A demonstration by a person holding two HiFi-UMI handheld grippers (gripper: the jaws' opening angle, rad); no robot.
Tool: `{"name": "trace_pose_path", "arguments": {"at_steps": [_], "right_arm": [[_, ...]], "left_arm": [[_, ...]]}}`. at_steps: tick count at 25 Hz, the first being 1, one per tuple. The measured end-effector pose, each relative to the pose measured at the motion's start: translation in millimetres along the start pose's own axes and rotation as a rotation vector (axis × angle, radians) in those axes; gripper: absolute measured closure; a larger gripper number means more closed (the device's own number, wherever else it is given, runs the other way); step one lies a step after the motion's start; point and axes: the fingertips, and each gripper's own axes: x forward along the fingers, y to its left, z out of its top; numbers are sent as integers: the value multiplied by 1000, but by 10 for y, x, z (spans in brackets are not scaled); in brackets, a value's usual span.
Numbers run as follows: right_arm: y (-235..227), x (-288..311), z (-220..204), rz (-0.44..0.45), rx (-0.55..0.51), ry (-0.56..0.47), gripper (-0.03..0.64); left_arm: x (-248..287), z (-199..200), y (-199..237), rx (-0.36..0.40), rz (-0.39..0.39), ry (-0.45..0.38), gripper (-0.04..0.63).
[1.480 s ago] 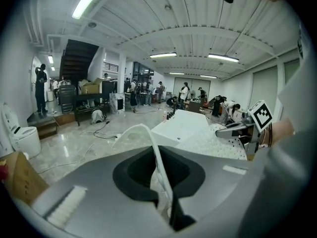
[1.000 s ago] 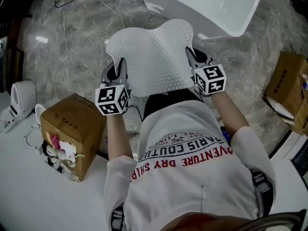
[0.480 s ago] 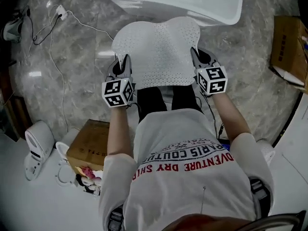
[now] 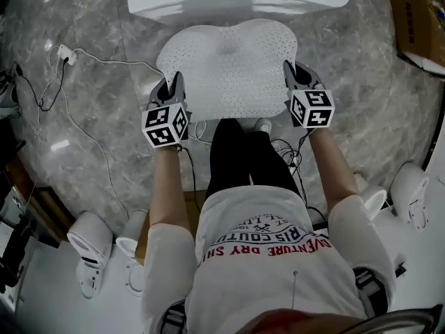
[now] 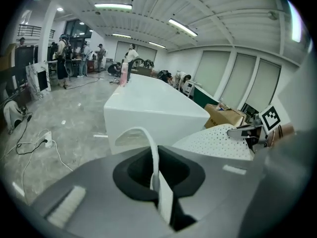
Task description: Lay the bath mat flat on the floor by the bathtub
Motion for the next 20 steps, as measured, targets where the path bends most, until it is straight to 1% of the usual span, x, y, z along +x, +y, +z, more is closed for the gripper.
{"name": "trace_pose_path", "arguments": {"at_steps": [3, 6, 9, 11, 14, 15, 20], "right_arm": [[-144, 335, -349, -16, 20, 12, 603], [-289, 590, -579, -24, 11, 7, 603], [-425, 815, -836, -25, -7, -5, 603], [-535, 972, -1049, -25, -24, -13, 603], [-748, 1254, -1353, -31, -62, -33, 603], [-816, 1344, -1464, -34, -75, -39, 603], [-1145, 1734, -2027, -61, -93, -60, 603]], "left_arm": [[357, -268, 161, 16, 1, 17, 575], [655, -488, 218, 30, -9, 18, 575], [929, -752, 224, 67, -19, 14, 575], [1130, -965, 230, 109, -25, 12, 575], [1482, -1247, 278, 218, -32, 2, 574], [1588, -1343, 306, 240, -33, -4, 574], [2023, -1810, 529, 236, -14, -49, 575]]}}
